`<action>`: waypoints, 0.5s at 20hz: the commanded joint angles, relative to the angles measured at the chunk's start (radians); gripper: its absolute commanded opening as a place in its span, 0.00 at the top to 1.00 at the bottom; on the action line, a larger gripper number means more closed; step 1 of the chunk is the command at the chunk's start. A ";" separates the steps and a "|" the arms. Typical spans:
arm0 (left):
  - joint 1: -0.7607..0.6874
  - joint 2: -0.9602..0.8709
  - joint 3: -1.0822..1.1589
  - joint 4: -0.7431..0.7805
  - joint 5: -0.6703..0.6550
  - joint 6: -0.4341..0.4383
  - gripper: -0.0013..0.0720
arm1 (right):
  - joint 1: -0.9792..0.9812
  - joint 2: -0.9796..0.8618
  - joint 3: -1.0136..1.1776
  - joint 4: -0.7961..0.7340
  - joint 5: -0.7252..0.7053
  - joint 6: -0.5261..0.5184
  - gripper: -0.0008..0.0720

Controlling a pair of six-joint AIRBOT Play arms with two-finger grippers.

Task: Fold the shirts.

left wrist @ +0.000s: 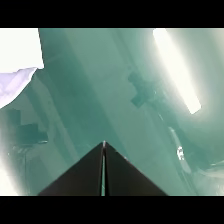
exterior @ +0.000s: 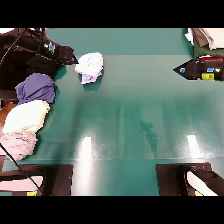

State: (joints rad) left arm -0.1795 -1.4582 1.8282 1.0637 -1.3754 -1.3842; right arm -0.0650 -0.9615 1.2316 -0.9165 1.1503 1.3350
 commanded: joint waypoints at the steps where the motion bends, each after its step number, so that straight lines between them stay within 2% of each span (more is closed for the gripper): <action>1: 0.000 -0.001 -0.001 0.000 0.000 0.000 0.95 | 0.001 0.000 0.000 0.000 0.000 0.000 0.97; 10: 0.001 0.001 0.000 -0.001 0.000 0.000 0.95 | 0.001 -0.004 -0.001 0.001 0.001 0.000 0.97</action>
State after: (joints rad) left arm -0.1791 -1.4582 1.8282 1.0634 -1.3754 -1.3842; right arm -0.0650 -0.9657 1.2308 -0.9161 1.1507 1.3350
